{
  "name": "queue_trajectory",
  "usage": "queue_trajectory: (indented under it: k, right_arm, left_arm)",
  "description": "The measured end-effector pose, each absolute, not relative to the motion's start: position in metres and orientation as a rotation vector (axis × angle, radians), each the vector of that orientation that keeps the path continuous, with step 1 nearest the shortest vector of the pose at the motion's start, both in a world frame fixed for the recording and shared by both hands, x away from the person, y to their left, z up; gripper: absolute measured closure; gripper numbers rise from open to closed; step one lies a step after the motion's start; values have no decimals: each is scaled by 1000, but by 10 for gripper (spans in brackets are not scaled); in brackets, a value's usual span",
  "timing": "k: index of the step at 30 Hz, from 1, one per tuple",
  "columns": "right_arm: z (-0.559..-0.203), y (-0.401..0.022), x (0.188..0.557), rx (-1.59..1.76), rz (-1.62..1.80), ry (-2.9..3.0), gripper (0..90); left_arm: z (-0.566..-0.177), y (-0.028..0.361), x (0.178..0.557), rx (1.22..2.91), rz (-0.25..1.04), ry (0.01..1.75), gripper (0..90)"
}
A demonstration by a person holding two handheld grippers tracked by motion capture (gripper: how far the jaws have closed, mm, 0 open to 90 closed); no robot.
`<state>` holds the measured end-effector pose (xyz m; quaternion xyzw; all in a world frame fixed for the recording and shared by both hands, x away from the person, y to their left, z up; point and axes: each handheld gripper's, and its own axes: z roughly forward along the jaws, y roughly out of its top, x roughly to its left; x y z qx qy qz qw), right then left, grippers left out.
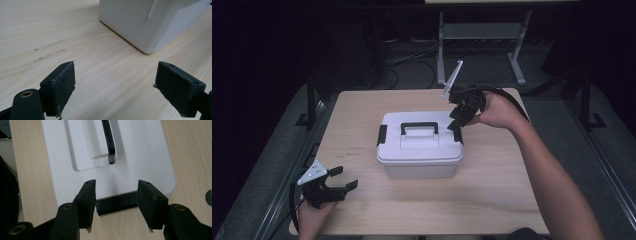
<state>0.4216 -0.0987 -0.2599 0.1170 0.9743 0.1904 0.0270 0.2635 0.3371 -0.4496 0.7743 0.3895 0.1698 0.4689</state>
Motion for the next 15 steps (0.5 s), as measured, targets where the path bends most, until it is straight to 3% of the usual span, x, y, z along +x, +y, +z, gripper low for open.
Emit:
queue_trajectory:
  k: [15]
  right_arm:
    - [-266, -118, 418, 413, 596, 2998, 465]
  left_arm:
    - [-451, 338, 263, 1894, 412, 961, 155]
